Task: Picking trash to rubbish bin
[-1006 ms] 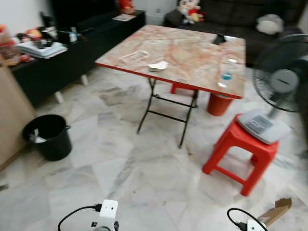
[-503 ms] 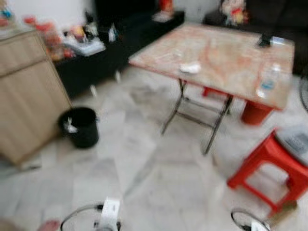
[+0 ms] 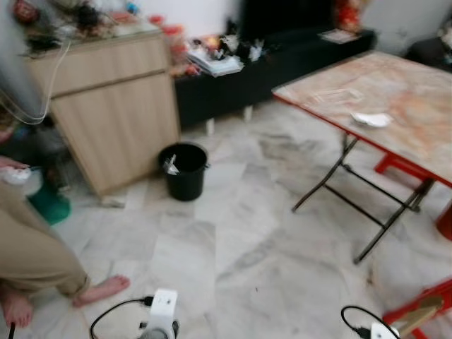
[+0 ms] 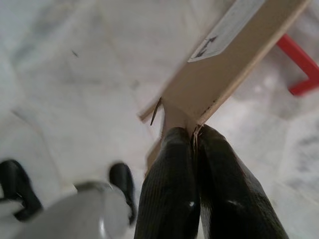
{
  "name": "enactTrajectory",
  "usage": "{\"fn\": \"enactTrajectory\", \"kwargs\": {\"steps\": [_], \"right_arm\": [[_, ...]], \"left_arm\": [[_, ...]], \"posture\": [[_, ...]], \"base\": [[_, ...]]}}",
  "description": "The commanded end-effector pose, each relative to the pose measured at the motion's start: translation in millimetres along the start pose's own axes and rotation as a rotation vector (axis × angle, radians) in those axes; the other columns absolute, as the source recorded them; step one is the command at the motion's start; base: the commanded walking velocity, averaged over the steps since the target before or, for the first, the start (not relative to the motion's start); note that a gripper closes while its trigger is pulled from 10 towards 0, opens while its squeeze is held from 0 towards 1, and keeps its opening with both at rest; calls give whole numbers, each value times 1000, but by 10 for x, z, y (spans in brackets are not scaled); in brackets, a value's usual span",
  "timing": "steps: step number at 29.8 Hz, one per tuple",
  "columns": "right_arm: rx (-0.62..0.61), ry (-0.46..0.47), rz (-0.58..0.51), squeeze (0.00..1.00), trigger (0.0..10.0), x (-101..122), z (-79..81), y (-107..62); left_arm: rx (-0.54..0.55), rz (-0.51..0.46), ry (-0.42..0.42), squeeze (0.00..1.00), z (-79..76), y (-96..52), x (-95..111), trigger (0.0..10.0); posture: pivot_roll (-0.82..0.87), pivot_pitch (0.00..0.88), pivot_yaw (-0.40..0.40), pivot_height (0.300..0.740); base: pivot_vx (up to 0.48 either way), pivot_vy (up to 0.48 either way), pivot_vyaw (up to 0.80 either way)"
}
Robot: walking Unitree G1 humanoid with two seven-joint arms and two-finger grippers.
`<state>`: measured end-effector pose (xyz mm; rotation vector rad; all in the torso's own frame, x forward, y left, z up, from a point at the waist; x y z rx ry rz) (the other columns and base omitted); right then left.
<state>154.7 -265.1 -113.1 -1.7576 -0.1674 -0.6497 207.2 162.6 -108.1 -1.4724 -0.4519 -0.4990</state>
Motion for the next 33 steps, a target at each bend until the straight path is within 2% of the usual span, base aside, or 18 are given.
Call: {"fn": "enactTrajectory", "kwargs": {"steps": [1,16,23,26,33], "right_arm": [[-22,16,32,0,10000,-110,-92,-14],[-28,9,32,0,10000,-92,-97,-11],[-19,-9,33,0,10000,-102,-59,-11],[-14,28,12,0,10000,-80,-46,-11],[-26,48,5,0,10000,-65,-70,-10]], "left_arm": [[-18,-10,2,0,-94,9,61,10000],[-22,-10,-6,0,-97,10,63,10000],[-24,-9,-7,0,-92,9,59,10000],[-23,-8,-5,0,-88,9,57,10000],[-22,-7,-4,0,-86,9,53,10000]], "posture": [[-174,0,-56,740],[-173,0,-56,740],[-172,0,-56,740],[-171,0,-56,740],[-172,0,-56,740]], "base": [[0,0,0],[0,0,0],[250,0,654],[269,0,663],[274,0,0]]}}
Point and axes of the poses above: a point about 5 cm out from each wrist's last joint towards the gripper, its own y axis pointing out of the wrist towards the gripper, its own x axis along the axis of the wrist's last joint, z = x × y, the point moved 3 cm from there along y, pointing out of the wrist towards the gripper, and after that the axes turned 3 degrees about -y, right-handed, at the moved point
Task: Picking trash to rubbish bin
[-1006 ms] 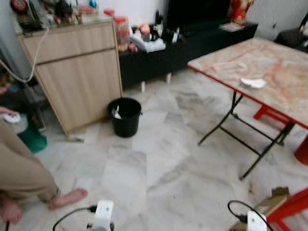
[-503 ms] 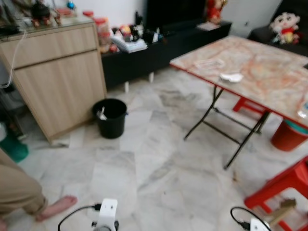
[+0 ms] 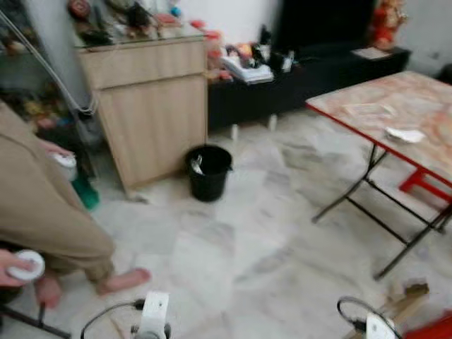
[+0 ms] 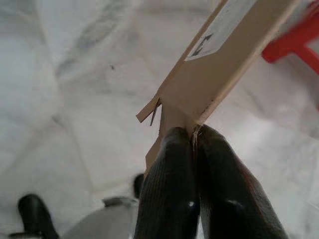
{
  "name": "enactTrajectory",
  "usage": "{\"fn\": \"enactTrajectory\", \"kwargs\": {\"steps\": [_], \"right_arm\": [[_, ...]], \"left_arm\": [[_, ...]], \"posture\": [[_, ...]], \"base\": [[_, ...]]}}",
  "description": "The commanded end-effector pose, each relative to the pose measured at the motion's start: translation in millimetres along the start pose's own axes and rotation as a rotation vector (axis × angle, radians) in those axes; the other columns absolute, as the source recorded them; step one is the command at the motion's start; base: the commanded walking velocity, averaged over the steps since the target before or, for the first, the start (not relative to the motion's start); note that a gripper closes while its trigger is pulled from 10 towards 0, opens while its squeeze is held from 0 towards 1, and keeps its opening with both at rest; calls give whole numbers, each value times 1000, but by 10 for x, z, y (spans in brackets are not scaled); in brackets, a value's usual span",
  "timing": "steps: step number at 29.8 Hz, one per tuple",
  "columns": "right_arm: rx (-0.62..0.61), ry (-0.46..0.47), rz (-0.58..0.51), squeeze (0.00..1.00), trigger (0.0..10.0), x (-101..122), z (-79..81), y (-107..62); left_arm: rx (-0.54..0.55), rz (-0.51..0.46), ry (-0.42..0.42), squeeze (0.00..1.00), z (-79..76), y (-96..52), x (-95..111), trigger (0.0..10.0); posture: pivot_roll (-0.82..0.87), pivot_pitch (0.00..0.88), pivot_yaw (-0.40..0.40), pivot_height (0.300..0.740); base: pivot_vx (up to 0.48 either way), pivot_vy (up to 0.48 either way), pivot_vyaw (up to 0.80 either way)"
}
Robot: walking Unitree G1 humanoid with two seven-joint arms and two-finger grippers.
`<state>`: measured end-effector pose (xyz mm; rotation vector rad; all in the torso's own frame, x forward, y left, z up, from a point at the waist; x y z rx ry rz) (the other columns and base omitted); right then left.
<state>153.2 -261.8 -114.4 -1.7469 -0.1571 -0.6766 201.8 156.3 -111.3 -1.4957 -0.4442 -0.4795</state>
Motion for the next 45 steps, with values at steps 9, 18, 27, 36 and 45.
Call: {"fn": "enactTrajectory", "kwargs": {"steps": [9,18,27,36,45], "right_arm": [[-33,27,8,0,10000,-8,-122,-2],[-32,-6,5,0,10000,4,-129,-1],[-39,11,0,0,10000,13,-139,-1],[-43,5,1,0,10000,33,-145,2],[-38,7,-21,0,10000,83,-118,6]], "left_arm": [[-7,-26,8,0,-28,15,116,10000],[-8,-25,6,0,-35,14,112,10000],[-8,-25,4,0,-39,14,112,10000],[-9,-24,7,0,-32,14,109,10000],[-13,-26,12,0,-37,14,115,10000]], "posture": [[-174,0,-57,740],[-174,0,-59,740],[-174,0,-59,740],[-172,0,-55,740],[-173,0,-51,740]], "base": [[284,0,0],[284,0,116],[282,0,604],[283,0,0],[295,0,160]]}}
Point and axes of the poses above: a point about 5 cm out from each wrist's last joint towards the gripper, its own y axis pointing out of the wrist towards the gripper, its own x axis along the axis of the wrist's last joint, z = x × y, the point moved 3 cm from there along y, pointing out of the wrist towards the gripper, and after that the axes turned 3 degrees about -y, right-handed, at the moved point
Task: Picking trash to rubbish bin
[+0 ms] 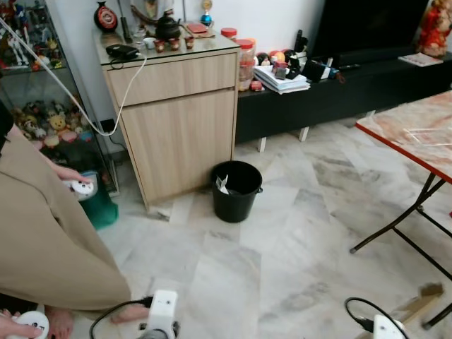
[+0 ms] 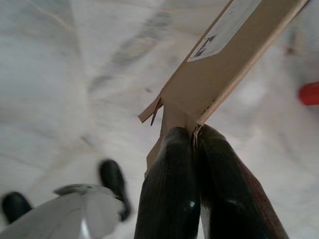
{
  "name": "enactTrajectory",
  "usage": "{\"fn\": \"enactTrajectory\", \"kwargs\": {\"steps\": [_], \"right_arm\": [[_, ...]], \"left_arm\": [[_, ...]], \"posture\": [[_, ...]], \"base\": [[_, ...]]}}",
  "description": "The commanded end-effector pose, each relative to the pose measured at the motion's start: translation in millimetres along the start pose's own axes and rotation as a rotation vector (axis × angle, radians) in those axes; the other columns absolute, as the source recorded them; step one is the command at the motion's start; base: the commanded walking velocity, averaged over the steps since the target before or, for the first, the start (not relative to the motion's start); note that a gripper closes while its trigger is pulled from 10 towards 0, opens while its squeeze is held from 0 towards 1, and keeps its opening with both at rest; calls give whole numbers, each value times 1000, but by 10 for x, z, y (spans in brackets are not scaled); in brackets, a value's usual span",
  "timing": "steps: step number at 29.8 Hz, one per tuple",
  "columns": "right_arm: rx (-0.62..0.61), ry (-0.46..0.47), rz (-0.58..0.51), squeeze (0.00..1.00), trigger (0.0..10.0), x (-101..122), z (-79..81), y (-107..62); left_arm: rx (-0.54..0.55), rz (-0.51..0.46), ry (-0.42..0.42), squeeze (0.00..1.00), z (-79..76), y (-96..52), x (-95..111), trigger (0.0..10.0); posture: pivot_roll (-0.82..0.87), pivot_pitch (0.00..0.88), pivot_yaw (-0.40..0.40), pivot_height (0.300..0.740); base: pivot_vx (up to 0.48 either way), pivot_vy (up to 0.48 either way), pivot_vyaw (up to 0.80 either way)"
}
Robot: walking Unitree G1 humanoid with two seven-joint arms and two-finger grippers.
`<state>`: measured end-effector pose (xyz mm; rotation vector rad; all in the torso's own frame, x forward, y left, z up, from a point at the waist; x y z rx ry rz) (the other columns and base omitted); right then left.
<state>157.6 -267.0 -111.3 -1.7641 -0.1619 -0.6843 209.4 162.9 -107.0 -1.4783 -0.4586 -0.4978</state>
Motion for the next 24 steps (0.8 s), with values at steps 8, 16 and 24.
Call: {"fn": "enactTrajectory", "kwargs": {"steps": [8,16,24], "right_arm": [[-33,46,-25,0,10000,38,-94,-1],[-32,67,-17,0,10000,50,-84,3],[-39,59,-18,0,10000,27,-83,-1]], "left_arm": [[-26,-2,8,0,-103,5,23,10000],[-24,-6,4,0,-99,8,43,10000],[-21,-2,0,0,-87,4,19,10000]], "posture": [[-173,0,-50,740],[-169,0,-53,740],[-170,0,-55,740]], "base": [[300,0,0],[302,0,-400],[302,0,-100]]}}
Point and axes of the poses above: a point about 5 cm out from each wrist's last joint towards the gripper, its own y axis pointing out of the wrist towards the gripper, its own x axis along the axis of the wrist's last joint, z = x × y, the point moved 3 cm from there along y, pointing out of the wrist towards the gripper, and after that the axes turned 3 degrees about -y, right-handed, at the moved point
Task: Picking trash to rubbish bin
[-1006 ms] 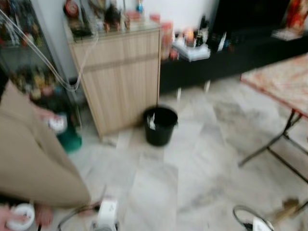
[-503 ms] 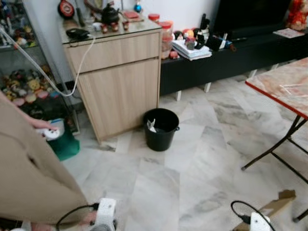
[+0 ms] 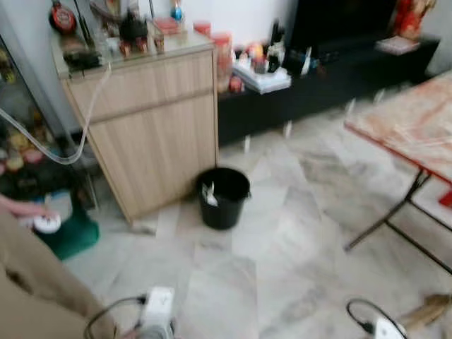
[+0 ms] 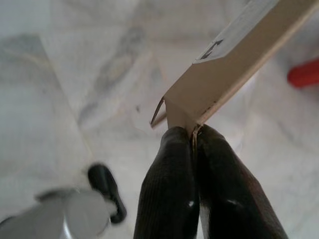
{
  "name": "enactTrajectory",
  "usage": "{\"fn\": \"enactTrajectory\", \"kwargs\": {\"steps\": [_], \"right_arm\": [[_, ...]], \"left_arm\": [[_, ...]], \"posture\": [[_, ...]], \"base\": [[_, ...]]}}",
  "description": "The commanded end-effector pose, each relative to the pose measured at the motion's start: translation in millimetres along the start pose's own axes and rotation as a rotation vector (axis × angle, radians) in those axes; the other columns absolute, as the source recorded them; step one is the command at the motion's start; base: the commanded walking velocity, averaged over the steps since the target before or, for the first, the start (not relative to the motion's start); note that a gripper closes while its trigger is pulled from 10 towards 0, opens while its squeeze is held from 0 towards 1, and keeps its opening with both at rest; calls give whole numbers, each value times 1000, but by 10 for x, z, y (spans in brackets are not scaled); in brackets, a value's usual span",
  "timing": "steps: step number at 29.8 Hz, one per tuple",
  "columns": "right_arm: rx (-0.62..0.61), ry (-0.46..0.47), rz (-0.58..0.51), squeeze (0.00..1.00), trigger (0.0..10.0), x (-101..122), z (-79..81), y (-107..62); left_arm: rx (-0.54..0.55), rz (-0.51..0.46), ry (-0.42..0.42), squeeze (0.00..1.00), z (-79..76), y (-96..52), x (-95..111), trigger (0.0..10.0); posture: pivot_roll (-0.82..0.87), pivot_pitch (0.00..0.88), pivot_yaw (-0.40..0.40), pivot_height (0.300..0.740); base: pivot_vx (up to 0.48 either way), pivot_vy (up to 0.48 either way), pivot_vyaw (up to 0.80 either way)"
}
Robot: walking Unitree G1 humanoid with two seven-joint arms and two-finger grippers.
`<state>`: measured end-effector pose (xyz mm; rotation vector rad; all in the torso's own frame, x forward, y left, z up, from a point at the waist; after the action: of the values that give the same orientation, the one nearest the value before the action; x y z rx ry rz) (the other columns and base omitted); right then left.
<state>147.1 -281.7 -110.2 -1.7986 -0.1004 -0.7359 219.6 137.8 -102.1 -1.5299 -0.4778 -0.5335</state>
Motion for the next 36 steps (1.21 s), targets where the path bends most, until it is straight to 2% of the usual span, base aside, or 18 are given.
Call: {"fn": "enactTrajectory", "kwargs": {"steps": [1,10,22,36], "right_arm": [[17,8,-22,0,10000,60,88,2],[10,31,-18,0,10000,60,62,4],[15,36,-17,0,10000,73,89,5],[1,46,-29,0,10000,81,57,5]], "left_arm": [[36,31,8,0,159,-20,-105,10000],[36,29,6,0,161,-19,-97,10000],[35,29,7,0,166,-17,-88,10000],[34,26,7,0,160,-15,-77,10000]], "posture": [[-170,0,-55,740],[-170,13,-56,740],[-169,15,-54,740],[-169,20,-57,740]], "base": [[304,0,0],[301,0,0],[302,0,-800],[301,0,0]]}}
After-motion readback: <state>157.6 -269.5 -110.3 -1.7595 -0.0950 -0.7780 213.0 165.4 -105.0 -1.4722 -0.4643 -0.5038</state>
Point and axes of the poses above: a point about 5 cm out from each wrist's last joint towards the gripper, its own y axis pointing out of the wrist towards the gripper, its own x axis along the axis of the wrist's last joint, z = x × y, the point moved 3 cm from there along y, pointing out of the wrist towards the gripper, and after that the axes turned 3 degrees about -y, right-handed, at the moved point
